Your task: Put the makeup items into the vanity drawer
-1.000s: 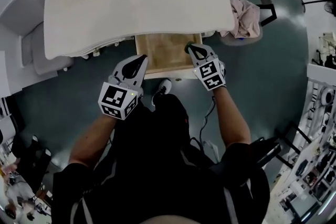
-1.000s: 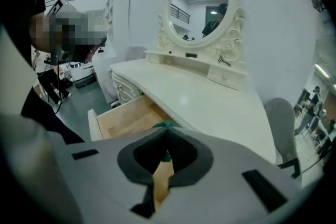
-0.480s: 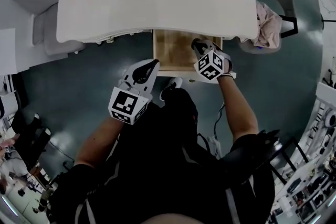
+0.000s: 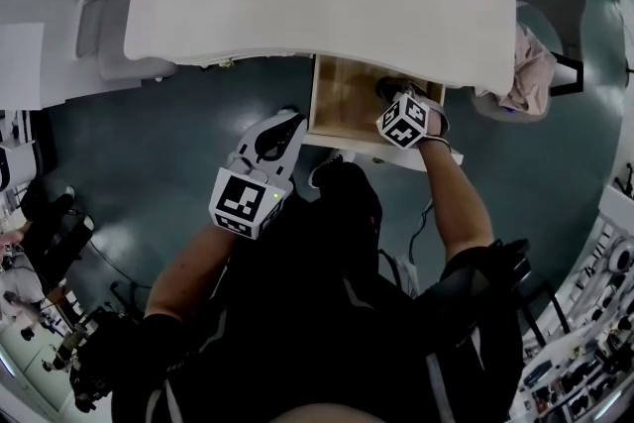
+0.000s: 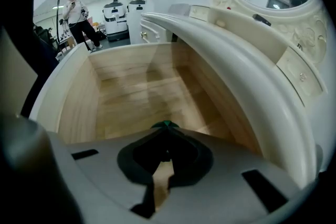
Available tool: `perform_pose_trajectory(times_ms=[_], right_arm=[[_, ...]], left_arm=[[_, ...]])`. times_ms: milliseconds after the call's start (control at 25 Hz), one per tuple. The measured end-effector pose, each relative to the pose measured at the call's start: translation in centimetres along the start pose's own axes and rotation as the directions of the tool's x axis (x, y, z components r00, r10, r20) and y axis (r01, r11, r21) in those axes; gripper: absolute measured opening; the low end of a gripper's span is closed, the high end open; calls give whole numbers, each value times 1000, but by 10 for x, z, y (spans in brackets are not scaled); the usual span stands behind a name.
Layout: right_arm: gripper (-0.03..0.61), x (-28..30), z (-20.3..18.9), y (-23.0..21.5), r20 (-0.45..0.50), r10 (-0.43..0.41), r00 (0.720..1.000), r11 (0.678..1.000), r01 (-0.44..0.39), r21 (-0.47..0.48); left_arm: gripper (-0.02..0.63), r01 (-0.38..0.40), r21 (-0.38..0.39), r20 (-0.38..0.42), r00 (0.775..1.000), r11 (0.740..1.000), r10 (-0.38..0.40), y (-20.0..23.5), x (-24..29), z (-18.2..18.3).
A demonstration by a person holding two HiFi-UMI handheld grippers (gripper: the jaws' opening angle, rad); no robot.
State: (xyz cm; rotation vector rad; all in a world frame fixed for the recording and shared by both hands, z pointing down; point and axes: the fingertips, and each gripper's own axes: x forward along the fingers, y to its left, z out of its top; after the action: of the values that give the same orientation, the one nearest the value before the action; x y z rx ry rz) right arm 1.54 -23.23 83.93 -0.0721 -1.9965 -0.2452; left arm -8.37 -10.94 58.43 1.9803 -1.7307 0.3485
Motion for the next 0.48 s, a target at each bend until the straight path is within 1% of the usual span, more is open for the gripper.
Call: perform_pose_trajectory(times_ms=[120, 240, 480], right_arm=[[5, 8, -3, 2, -20, 14, 1000, 1000, -14, -10], [5, 15, -4, 2, -35, 22, 999, 1000, -23, -10], [6, 18, -3, 1, -28, 23, 999, 1000, -23, -21]], left_arm=[[3, -32, -10, 6, 999, 999, 32, 10, -3, 2], [3, -41, -9, 12, 999, 999, 41, 16, -5, 7], [3, -76, -2, 6, 997, 997, 76, 24, -5, 6]])
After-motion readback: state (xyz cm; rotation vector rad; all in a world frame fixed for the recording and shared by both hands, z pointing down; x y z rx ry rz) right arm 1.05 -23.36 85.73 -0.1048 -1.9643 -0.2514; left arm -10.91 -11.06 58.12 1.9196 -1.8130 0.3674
